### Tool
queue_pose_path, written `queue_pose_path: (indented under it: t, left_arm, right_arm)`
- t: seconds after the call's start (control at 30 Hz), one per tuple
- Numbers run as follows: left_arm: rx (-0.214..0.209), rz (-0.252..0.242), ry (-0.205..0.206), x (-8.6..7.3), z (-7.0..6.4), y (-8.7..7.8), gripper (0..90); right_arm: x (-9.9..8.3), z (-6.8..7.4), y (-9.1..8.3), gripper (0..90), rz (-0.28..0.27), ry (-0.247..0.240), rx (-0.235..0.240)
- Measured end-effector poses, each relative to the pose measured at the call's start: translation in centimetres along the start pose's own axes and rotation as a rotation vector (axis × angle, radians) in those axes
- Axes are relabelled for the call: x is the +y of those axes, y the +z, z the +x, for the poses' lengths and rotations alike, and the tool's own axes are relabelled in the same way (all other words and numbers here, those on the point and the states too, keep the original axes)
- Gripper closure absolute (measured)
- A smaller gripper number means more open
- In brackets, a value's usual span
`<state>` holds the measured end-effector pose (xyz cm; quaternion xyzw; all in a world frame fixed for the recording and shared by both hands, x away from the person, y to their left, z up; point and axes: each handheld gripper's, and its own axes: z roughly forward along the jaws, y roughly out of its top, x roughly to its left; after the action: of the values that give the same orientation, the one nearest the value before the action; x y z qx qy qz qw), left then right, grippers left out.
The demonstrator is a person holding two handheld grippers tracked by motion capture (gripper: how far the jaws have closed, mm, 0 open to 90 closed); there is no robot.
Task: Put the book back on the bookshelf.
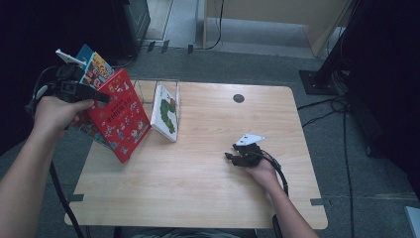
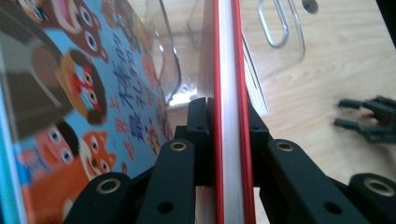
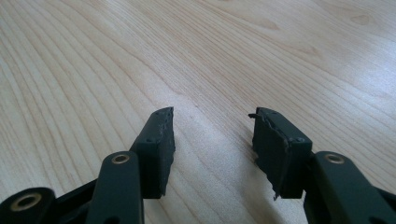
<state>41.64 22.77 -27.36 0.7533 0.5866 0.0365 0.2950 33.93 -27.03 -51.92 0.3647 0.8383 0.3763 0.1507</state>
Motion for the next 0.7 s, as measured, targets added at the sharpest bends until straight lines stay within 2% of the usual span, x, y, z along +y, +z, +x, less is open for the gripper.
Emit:
queue_pose_path:
  t: [0.13, 0.27, 0.43, 0.57, 0.6, 0.7]
  left_arm:
    - [0.012, -0.017, -0.008, 0.8, -0.2, 0.5, 79.5]
    - [0.003, -0.036, -0.016, 1.6, -0.5, 1.0, 79.5]
    - [0.023, -0.054, -0.014, 2.2, -0.5, 2.2, 79.4]
    - [0.028, -0.038, -0.018, 2.3, -0.3, 3.1, 79.4]
    - [0.016, -0.041, -0.023, 2.3, -0.2, 3.1, 79.4]
    - [0.015, -0.025, -0.019, 2.4, -0.3, 3.3, 79.5]
  right_arm:
    - [-0.1, 0.0, 0.0, 48.7, -0.005, 0.003, -0.001]
    - [-0.1, 0.0, 0.0, 48.7, -0.008, -0.001, 0.0]
    - [-0.2, 0.1, 0.0, 49.0, -0.013, -0.005, -0.001]
    - [-0.2, 0.1, 0.0, 49.6, -0.016, -0.004, -0.004]
    - [-0.2, 0.1, 0.0, 49.5, -0.016, -0.004, -0.005]
    - [-0.2, 0.2, -0.1, 49.6, -0.014, -0.002, -0.003]
